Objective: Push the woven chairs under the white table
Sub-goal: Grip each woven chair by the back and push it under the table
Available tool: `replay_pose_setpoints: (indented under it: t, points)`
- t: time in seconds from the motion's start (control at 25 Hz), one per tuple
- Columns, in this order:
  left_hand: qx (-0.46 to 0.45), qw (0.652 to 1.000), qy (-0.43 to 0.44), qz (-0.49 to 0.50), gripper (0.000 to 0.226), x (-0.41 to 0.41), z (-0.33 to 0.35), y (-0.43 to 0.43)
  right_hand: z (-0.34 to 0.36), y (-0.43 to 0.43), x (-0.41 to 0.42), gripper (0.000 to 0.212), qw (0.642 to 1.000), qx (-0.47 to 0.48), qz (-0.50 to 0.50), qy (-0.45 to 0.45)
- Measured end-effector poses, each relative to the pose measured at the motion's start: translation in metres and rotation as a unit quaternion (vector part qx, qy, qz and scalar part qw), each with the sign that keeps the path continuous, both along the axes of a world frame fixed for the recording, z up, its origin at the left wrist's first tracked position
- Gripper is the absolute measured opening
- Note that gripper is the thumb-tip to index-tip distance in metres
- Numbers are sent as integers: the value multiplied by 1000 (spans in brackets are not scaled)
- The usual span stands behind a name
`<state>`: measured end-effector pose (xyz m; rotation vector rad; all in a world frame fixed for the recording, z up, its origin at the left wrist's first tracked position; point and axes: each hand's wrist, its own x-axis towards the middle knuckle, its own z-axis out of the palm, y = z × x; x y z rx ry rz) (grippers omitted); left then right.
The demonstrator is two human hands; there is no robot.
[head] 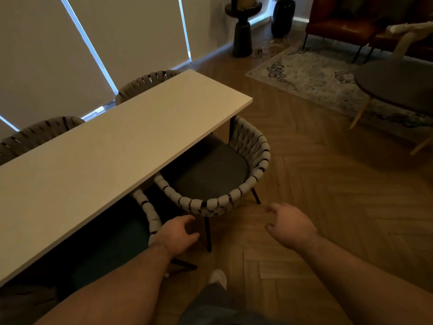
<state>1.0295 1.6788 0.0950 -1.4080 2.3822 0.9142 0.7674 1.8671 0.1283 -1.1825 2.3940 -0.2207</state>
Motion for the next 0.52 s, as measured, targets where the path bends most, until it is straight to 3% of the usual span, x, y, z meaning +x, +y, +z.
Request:
replay_pose_setpoints:
  t: [0.32,0.52]
  points:
    - [49,999,-6,16,65,-62,-35,-66,-22,-91,-56,48,997,29,71,3]
    - [111,992,-53,-22,55,-99,-46,-111,-32,-144,-89,51,993,69,97,-7]
